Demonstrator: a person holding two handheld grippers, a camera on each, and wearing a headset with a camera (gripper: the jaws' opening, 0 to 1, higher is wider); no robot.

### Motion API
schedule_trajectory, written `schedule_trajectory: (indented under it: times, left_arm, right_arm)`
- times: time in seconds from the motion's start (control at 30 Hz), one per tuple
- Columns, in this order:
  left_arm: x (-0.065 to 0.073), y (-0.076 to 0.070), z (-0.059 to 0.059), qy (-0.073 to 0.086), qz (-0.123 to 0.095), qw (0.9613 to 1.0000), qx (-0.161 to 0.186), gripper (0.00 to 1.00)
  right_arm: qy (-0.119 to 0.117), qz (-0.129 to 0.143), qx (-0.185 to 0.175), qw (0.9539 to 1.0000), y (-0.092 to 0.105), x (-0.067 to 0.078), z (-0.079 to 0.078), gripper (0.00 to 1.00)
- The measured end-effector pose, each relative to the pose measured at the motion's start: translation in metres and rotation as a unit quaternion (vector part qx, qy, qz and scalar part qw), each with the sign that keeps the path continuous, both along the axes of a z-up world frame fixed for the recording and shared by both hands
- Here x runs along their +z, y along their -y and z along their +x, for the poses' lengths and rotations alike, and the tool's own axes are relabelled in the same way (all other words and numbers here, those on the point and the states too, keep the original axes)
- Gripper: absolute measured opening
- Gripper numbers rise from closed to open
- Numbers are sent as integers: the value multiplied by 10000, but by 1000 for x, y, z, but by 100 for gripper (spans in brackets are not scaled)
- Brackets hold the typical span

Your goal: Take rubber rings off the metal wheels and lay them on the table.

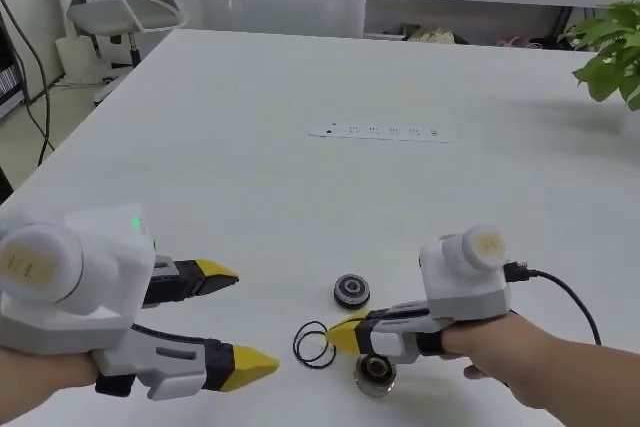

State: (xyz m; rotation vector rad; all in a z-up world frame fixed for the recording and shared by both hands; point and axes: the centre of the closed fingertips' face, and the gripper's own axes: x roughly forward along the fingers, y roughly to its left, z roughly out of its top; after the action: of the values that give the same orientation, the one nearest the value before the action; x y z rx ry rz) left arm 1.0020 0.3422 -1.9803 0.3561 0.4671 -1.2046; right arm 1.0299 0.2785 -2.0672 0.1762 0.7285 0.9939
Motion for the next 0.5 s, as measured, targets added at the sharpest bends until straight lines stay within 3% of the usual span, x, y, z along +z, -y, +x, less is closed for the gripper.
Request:
schedule_trajectory:
  times: [0.2,0.5]
  left_arm:
    - [2,0,1,19,7,10000,-8,55]
    - [7,1,7,49,-30,10000,21,55]
  right_arm:
    - [53,18,-8,10000,2,3,2,5]
    - [211,187,-74,9996,5,20,7,8]
